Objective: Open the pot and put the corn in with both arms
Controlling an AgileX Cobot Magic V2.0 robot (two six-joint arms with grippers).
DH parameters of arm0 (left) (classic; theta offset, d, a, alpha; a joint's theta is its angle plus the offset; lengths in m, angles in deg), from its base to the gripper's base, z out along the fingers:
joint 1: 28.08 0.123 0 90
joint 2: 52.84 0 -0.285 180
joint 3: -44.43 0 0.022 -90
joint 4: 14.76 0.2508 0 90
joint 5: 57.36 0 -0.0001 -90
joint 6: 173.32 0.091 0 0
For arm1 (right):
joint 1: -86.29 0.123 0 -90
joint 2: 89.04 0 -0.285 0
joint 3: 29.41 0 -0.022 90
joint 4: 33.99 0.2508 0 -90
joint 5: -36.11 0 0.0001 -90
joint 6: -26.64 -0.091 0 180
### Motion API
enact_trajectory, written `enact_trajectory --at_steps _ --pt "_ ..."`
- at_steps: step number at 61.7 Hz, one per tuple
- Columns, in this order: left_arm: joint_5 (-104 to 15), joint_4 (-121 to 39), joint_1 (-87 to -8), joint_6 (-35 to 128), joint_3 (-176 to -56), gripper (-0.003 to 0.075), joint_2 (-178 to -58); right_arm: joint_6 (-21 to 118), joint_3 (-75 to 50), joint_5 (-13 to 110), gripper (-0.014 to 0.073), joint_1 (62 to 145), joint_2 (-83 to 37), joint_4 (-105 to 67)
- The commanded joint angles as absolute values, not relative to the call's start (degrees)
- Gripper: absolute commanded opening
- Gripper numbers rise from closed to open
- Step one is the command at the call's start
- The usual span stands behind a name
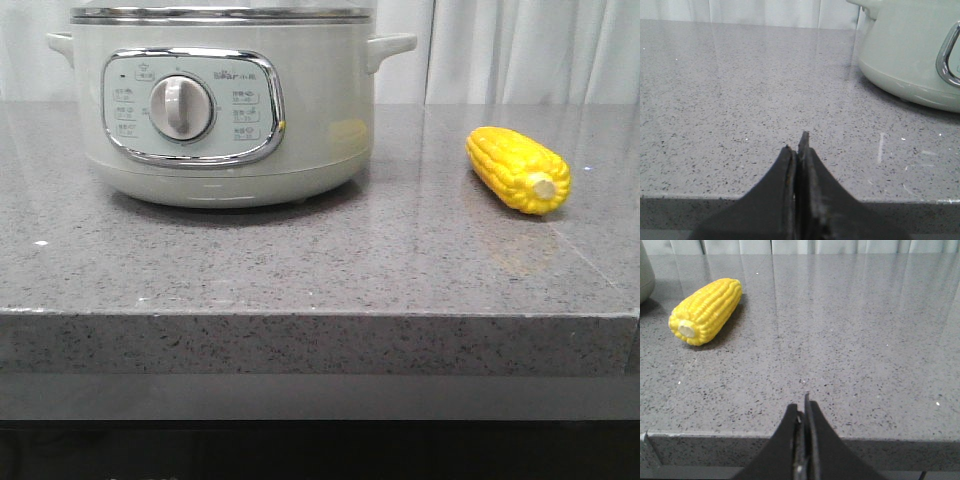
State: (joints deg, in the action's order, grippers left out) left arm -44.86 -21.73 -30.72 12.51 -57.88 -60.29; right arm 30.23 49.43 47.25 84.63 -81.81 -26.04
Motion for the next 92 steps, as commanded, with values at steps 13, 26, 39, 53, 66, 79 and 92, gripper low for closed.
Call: enact_trajectory --at_steps 13,26,39,53,66,79,92 --pt "-50.09 -22.33 -30.57 12.03 -57.28 -0.002 -59.41 30.56 48.75 40.83 -0.012 84.2 -83.04 -26.66" --pt "-54.29 -24.02 -30.57 12.03 -57.4 -0.002 -59.41 30.56 48.7 40.1 -0.012 84.2 -83.04 -26.66" --pt "-54.01 -24.02 -30.57 12.03 -62.71 -0.002 -61.11 30.56 42.26 42.34 -0.012 84.2 -82.43 -26.94" --pt "-48.56 -24.02 -30.57 12.03 -77.78 -0.002 -76.15 30.61 26.55 52.17 -0.0118 84.2 -71.7 -27.19" --pt "-48.3 -24.02 -30.57 12.03 -89.33 -0.002 -93.46 30.65 15.01 53.9 -0.0118 84.2 -58.76 -28.27" --pt "-50.11 -24.02 -30.57 12.03 -92.32 -0.0012 -97.96 30.6 13.46 53.29 -0.0118 84.4 -55.68 -28.27" --pt "-50.25 -24.02 -30.57 12.03 -92.21 0.0327 -97.96 30.6 13.46 53.46 0.0113 84.4 -55.68 -28.27"
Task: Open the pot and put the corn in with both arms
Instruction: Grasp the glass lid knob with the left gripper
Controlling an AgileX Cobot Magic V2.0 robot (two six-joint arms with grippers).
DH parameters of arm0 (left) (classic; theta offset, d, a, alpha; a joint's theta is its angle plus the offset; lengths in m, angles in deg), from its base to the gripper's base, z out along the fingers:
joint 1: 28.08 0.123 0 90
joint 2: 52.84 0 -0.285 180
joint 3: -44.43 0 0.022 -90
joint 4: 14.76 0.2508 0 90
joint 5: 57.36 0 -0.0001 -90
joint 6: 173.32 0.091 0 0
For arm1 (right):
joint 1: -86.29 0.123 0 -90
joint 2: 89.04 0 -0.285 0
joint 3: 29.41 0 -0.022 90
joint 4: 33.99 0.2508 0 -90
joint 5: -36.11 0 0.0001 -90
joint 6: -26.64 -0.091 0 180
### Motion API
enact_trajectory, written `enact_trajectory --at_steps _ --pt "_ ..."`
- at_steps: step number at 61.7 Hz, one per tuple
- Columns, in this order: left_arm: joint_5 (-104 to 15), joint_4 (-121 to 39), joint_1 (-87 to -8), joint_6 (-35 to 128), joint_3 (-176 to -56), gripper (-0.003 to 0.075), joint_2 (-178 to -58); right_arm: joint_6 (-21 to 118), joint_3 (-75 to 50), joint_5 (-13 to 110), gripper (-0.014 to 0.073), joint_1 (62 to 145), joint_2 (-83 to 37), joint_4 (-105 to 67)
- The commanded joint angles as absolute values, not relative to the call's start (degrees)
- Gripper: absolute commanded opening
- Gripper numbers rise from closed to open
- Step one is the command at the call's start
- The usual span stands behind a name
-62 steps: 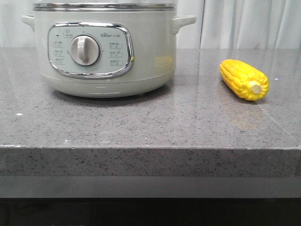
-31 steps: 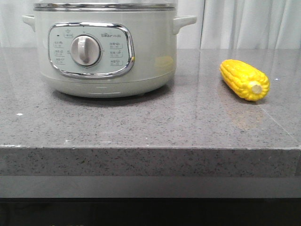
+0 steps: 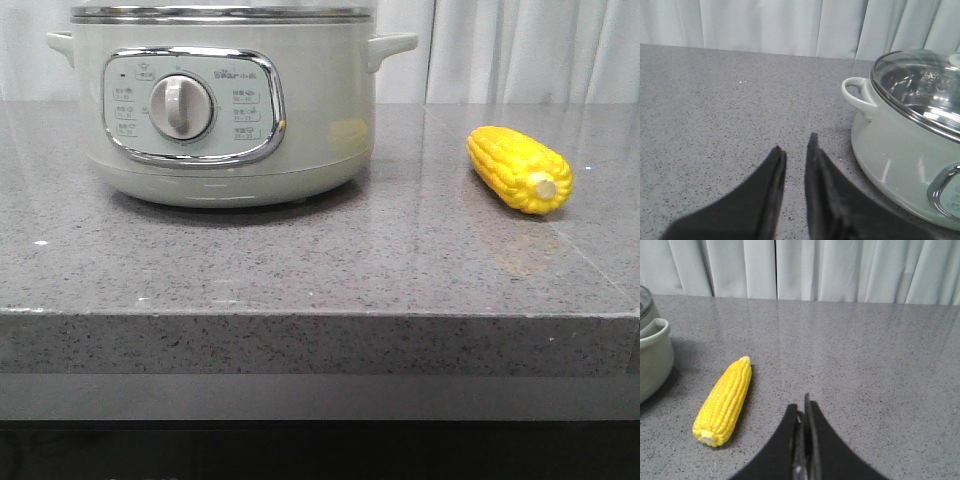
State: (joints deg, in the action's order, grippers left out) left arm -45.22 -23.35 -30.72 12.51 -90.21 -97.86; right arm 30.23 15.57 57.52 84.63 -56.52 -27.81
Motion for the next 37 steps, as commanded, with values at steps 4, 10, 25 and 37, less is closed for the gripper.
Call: enact_trajectory --at_steps 4,10,25,37 --pt "-50.6 -24.02 -30.57 12.03 -92.21 0.0501 -97.96 30.6 13.46 53.46 0.0275 84.4 -55.68 -28.27" --pt "-52.1 -25.42 -30.57 12.03 -92.21 0.0636 -98.29 30.6 13.56 53.48 0.0471 84.4 -55.68 -28.27" --pt "-41.76 -28.56 -30.57 13.9 -100.3 0.0641 -102.95 30.6 13.56 53.48 0.0508 84.4 -55.68 -28.27" --pt "-27.67 -28.56 -31.73 16.47 -117.44 0.064 -114.09 30.6 13.56 53.48 0.0508 84.4 -55.68 -28.27"
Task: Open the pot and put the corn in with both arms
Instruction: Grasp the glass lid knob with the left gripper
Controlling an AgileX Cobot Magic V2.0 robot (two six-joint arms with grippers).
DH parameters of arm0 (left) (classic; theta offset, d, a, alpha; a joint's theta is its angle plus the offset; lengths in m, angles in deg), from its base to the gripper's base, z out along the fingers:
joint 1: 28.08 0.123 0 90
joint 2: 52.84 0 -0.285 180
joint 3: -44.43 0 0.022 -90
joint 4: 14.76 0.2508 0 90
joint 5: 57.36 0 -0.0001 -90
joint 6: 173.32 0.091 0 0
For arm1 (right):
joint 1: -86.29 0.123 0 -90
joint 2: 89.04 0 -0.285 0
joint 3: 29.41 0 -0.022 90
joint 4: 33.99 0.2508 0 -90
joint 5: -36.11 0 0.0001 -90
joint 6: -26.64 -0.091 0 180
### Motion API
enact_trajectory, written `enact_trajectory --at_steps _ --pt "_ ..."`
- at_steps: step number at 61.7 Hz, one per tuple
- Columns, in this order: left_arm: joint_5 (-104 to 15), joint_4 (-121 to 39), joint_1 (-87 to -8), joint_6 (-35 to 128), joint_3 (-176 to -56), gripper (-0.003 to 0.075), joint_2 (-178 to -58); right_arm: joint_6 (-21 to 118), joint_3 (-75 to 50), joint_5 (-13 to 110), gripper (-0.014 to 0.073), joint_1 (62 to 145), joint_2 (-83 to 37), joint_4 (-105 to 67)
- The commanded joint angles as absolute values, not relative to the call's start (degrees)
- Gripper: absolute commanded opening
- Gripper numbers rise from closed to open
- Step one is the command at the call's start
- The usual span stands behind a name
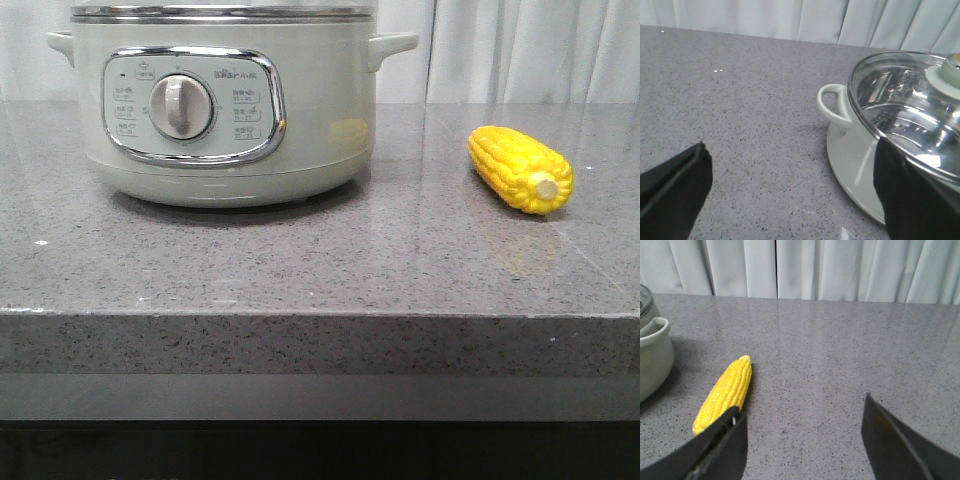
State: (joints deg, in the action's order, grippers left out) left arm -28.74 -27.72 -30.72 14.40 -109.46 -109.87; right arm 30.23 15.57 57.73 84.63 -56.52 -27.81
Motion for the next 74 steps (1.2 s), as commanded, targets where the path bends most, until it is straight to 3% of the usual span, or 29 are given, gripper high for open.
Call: enact_trajectory --at_steps 1,37,50,74 --pt "-26.71 -28.56 -32.23 17.11 -119.23 0.064 -115.51 30.6 13.56 53.48 0.0508 84.4 -55.68 -28.27" --pt "-2.2 -28.56 -51.93 18.53 -168.57 0.064 -153.65 30.6 13.56 53.48 0.0508 84.4 -55.68 -28.27" --pt "-1.87 -28.45 -53.36 18.18 -175.47 0.064 -160.84 30.6 13.56 53.48 0.0508 84.4 -55.68 -28.27" --pt "-1.87 -26.83 -53.36 18.18 -176.26 0.0639 -163.75 30.6 13.56 53.48 0.0508 84.4 -55.68 -28.27"
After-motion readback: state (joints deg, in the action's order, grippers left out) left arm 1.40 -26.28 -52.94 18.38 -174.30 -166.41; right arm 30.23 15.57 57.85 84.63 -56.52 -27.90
